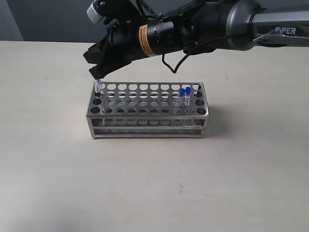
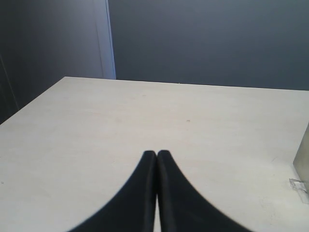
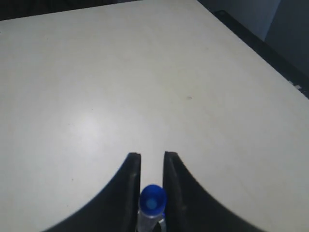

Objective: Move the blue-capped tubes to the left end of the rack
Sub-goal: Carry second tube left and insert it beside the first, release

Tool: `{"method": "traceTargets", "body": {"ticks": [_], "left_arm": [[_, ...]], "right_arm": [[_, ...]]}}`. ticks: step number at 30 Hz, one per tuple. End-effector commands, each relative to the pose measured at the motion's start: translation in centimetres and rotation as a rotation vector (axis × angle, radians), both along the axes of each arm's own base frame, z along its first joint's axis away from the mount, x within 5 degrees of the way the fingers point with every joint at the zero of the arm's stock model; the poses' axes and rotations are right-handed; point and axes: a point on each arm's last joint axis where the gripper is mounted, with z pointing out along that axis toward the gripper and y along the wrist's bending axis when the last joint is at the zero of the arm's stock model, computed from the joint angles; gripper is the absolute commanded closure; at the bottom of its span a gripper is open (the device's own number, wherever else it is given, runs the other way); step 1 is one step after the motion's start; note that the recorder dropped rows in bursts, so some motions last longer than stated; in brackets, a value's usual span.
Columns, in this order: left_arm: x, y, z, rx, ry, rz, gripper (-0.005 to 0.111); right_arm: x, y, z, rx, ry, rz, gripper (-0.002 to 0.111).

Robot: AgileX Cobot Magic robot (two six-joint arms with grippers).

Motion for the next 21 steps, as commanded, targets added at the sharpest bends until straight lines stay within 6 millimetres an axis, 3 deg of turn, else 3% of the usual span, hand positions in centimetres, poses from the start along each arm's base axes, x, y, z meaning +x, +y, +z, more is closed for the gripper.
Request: {"method": "traceTargets", "body": {"ticks": [1,6,15,21], "left_arm": [[0.0,-0.1,-0.1,-0.006,-0.004,-0.008,0.106],[0.0,-0.1,-0.1,-0.006,-0.004,-0.008,0.106],[0.0,-0.1,-0.1,-0.006,-0.004,-0.008,0.106],[0.0,-0.1,-0.1,-0.006,-0.004,-0.008,0.106]], "right_arm": [[0.0,0.5,-1.7,-0.017,0.034,0.036,0.109],[-0.6,1.3,-2.9,-0.056,0.035,0.071,0.109],[-0.8,2.1,-3.4,-0.060,0.038,0.090,0.107],[-0.8,2.3,-3.1,-0.044,0.056,0.097,0.068]]}}
